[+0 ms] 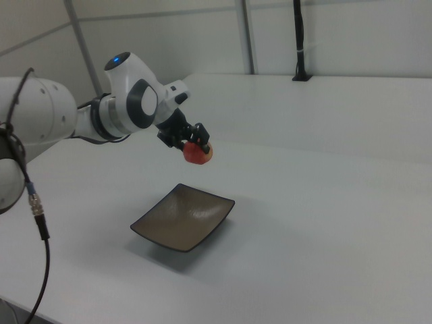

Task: Apples placed on a ceramic plate
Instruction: 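Lift the apple and carry it over the brown square plate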

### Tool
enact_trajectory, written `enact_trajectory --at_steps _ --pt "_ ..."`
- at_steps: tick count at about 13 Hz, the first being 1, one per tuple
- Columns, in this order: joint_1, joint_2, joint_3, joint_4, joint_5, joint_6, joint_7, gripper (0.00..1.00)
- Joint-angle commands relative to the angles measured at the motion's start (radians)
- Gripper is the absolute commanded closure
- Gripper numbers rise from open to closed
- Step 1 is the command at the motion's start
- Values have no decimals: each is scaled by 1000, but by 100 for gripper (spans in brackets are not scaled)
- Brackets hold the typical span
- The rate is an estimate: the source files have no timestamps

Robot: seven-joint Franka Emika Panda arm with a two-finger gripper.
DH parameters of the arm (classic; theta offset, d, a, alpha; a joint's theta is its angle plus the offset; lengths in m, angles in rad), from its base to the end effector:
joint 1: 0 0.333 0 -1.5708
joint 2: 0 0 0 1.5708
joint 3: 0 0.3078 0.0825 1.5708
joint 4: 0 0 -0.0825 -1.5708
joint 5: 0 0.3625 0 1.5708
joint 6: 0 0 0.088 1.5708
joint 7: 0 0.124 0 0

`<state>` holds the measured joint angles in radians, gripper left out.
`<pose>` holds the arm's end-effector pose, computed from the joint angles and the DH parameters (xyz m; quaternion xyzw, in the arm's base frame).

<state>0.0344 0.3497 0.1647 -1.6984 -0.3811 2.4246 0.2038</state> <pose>0.6604 0.1157 0.4211 0.9687 0.1043 0.2093 0.0828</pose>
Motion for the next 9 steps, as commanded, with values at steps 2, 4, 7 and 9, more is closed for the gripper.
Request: enact_trajectory --at_steps 2,4,7,9 --pt "1 -187 7 -246 4 -7 -6 53" --pt "2 -199 7 -280 5 -10 -33 37" --pt "15 -193 10 -274 7 -45 -32 0" --pt "16 -187 10 -271 7 -45 -32 0"
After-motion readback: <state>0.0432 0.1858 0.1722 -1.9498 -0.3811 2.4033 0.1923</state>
